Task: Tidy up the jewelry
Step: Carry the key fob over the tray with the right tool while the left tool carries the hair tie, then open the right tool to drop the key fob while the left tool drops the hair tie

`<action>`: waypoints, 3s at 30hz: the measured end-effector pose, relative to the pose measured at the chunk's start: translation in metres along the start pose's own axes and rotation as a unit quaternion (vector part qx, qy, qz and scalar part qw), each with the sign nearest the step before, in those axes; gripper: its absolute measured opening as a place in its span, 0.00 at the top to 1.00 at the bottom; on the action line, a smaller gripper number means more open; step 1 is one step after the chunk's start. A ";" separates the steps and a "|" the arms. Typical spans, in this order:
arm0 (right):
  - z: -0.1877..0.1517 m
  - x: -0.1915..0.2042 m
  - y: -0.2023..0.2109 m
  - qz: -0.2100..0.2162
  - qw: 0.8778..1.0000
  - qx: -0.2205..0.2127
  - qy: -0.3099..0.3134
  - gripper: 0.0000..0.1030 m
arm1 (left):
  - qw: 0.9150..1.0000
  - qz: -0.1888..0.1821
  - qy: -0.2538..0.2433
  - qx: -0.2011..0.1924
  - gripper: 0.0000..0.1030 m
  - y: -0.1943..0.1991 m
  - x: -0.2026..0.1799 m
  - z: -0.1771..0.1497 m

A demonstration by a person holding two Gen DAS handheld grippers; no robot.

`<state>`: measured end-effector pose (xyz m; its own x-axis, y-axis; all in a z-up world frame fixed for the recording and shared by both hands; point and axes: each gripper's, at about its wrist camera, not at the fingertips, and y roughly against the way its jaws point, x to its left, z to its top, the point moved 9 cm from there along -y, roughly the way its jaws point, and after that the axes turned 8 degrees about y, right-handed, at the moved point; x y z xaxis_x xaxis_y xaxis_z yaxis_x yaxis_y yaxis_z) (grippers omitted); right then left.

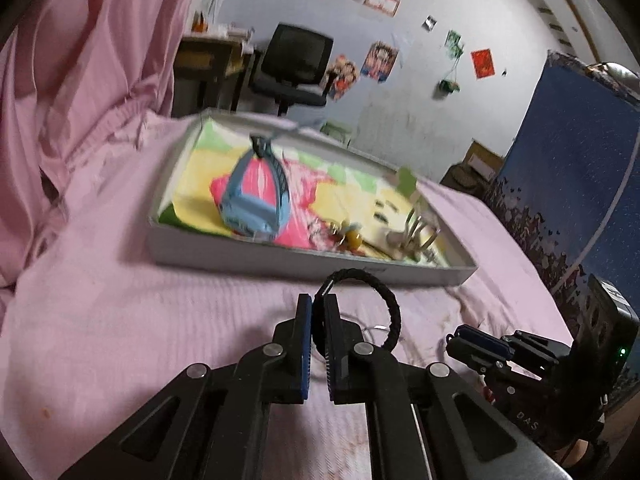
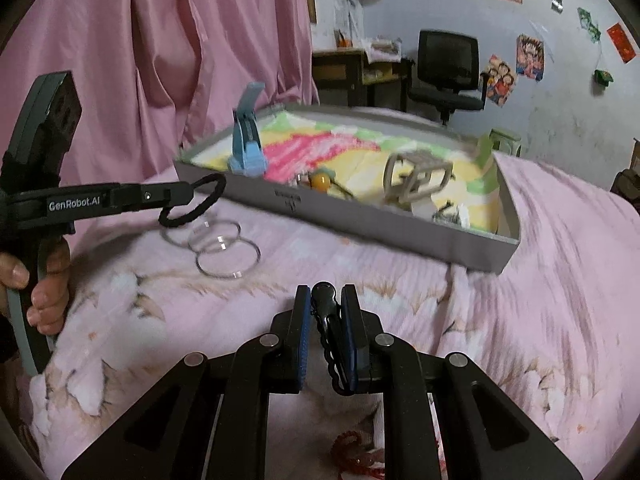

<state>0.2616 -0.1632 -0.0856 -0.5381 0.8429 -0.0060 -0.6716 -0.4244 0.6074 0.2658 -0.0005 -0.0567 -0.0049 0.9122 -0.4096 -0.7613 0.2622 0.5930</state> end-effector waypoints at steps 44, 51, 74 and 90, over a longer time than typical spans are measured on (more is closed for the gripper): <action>0.080 -0.089 -0.038 -0.100 0.980 -0.140 -0.095 0.87 | 0.985 0.081 -0.076 -0.135 0.94 -0.046 -0.059 0.075; 0.060 -0.104 -0.061 -0.100 0.982 -0.097 -0.127 0.87 | 0.991 0.096 -0.066 -0.070 0.94 -0.077 -0.045 0.062; 0.033 -0.107 -0.088 -0.088 0.983 -0.033 -0.158 0.87 | 0.991 0.121 -0.061 0.014 0.94 -0.110 -0.033 0.042; 0.033 -0.115 -0.079 -0.102 0.978 -0.050 -0.176 0.56 | 0.994 0.091 -0.058 -0.016 0.45 -0.095 -0.040 0.051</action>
<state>0.3930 -0.2155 -0.1067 -0.1915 0.9674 0.1658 -0.8029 -0.2515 0.5404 0.3716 -0.0459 -0.0607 -0.0708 0.9743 -0.2139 -0.7752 0.0812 0.6265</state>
